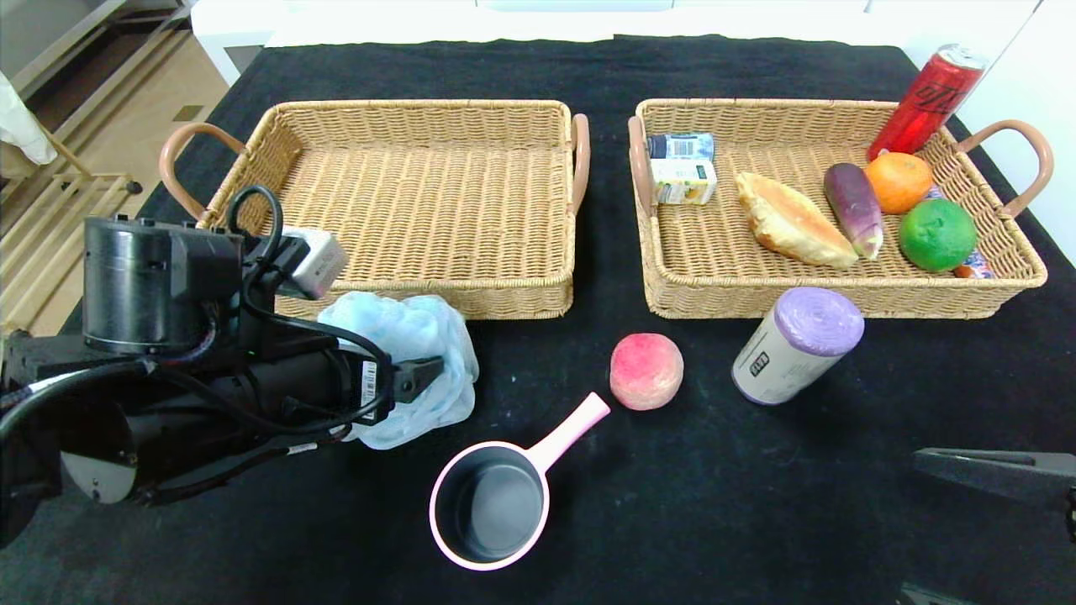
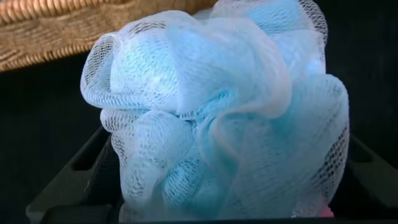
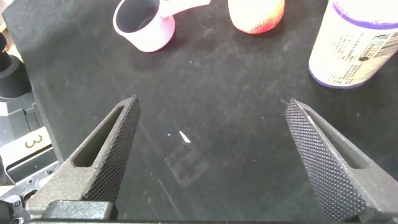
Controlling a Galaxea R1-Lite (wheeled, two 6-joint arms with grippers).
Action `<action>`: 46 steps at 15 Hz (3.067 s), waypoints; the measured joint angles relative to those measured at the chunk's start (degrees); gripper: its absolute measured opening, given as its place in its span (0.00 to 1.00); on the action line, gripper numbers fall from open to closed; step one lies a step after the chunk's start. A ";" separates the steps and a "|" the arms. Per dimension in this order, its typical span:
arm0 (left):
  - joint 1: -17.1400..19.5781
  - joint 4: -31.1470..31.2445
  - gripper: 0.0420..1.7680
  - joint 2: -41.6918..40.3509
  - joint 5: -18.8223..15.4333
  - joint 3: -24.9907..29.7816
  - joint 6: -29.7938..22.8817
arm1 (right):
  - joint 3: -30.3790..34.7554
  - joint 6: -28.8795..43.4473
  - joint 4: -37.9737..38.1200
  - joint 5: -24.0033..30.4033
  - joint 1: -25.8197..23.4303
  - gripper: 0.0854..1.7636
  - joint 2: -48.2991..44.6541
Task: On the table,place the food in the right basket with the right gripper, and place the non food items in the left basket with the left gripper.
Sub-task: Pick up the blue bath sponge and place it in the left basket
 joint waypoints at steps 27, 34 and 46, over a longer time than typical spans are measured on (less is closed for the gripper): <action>-0.11 -3.24 0.40 0.00 0.63 1.85 0.30 | 0.24 -0.06 -0.09 -0.02 0.09 0.97 -0.02; -4.45 4.45 0.38 -10.36 0.17 1.11 0.48 | 0.30 -0.05 -0.04 0.00 0.28 0.97 -0.41; -4.12 7.70 0.36 -11.74 -0.13 -11.74 3.23 | -0.55 0.16 -0.11 0.17 -2.43 0.97 -1.71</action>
